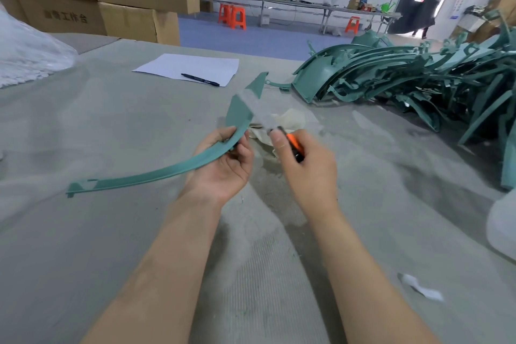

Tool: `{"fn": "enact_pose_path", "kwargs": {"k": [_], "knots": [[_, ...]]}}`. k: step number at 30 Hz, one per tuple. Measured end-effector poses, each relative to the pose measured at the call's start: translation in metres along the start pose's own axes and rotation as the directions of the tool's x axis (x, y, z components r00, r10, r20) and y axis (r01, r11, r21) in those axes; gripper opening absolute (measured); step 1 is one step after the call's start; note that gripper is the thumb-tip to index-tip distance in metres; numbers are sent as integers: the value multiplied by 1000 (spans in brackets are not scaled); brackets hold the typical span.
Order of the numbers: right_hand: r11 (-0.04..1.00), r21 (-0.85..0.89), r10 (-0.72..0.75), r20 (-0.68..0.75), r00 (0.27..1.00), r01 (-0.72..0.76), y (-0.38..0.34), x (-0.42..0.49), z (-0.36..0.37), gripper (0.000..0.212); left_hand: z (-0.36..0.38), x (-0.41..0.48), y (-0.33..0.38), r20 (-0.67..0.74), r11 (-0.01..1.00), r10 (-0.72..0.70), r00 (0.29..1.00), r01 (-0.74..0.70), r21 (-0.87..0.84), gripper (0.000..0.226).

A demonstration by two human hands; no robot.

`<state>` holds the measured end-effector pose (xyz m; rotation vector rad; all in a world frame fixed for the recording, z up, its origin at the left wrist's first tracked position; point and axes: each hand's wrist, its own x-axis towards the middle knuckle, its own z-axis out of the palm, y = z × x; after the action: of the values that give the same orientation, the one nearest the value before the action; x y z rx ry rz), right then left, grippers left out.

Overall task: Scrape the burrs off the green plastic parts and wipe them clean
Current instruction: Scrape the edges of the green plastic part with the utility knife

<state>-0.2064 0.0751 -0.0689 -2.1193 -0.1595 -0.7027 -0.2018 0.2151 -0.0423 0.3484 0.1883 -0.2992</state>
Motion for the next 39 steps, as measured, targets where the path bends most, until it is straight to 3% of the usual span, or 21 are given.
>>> {"fn": "enact_pose_path", "kwargs": {"k": [5,14,31,39], "knots": [[995,25,103,-97,990,-101,9,7,-10,49,-1,1,-5,13,997,-66,998,65,48,6],[998,33,57,-42,997,-56,7,3,-4,48,3,-1,-9,19,995,-78,997,77,58,14],[994,102,27,-4,1000,-27,6,1,-2,48,3,-3,-10,31,997,-79,996,78,16,10],[998,51,-25,60,998,22,1,-3,3,46,0,-2,-6,10,999,-31,999,31,-14,18]]}}
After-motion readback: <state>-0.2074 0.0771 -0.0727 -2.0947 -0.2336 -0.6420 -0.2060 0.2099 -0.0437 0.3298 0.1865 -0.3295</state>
